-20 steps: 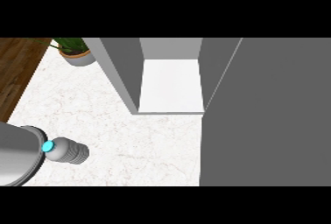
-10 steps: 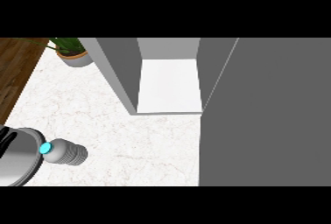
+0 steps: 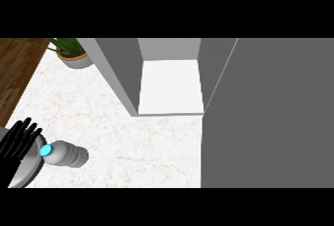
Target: Pick up the bottled water, place it into the cabinet and close the cabinet
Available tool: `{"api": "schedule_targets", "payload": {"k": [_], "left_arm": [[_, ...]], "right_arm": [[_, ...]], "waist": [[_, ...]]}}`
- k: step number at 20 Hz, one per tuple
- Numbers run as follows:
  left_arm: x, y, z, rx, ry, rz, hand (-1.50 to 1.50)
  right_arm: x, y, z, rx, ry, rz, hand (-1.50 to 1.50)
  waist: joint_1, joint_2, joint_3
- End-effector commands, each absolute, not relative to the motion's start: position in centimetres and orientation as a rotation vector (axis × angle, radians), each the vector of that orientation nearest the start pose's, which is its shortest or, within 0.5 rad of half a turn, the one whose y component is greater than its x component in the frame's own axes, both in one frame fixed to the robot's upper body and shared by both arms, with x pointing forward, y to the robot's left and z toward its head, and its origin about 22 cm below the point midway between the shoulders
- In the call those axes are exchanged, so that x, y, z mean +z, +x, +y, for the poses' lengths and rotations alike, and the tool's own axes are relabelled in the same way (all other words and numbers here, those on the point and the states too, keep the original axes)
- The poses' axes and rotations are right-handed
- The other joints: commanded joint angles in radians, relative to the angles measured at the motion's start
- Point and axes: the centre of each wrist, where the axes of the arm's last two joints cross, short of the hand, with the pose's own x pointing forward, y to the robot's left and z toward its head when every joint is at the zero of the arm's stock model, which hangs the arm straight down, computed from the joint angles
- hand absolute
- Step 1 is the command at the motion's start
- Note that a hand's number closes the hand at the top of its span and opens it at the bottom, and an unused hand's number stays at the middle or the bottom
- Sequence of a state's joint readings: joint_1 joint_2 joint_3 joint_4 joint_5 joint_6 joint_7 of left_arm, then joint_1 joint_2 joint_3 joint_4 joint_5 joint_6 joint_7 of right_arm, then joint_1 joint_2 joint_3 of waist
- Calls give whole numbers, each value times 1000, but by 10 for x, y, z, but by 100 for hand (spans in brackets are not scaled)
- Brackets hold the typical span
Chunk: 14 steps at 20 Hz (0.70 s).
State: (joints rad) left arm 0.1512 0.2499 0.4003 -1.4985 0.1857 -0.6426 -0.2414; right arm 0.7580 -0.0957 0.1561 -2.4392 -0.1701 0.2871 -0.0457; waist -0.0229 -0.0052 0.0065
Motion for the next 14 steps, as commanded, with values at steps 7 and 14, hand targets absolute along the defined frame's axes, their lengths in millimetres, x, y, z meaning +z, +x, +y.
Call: {"api": "schedule_targets", "payload": {"k": [7,14], "left_arm": [[-77,187,406,-70,-95,-1625,-150],[-114,199,394,-58,-184,-1616,-150]], "right_arm": [[141,38,-251,136,215,-1849,-150],[132,40,-246,119,229,-1846,-150]], "waist": [[-15,6,-10],[-6,8,-10]]}}
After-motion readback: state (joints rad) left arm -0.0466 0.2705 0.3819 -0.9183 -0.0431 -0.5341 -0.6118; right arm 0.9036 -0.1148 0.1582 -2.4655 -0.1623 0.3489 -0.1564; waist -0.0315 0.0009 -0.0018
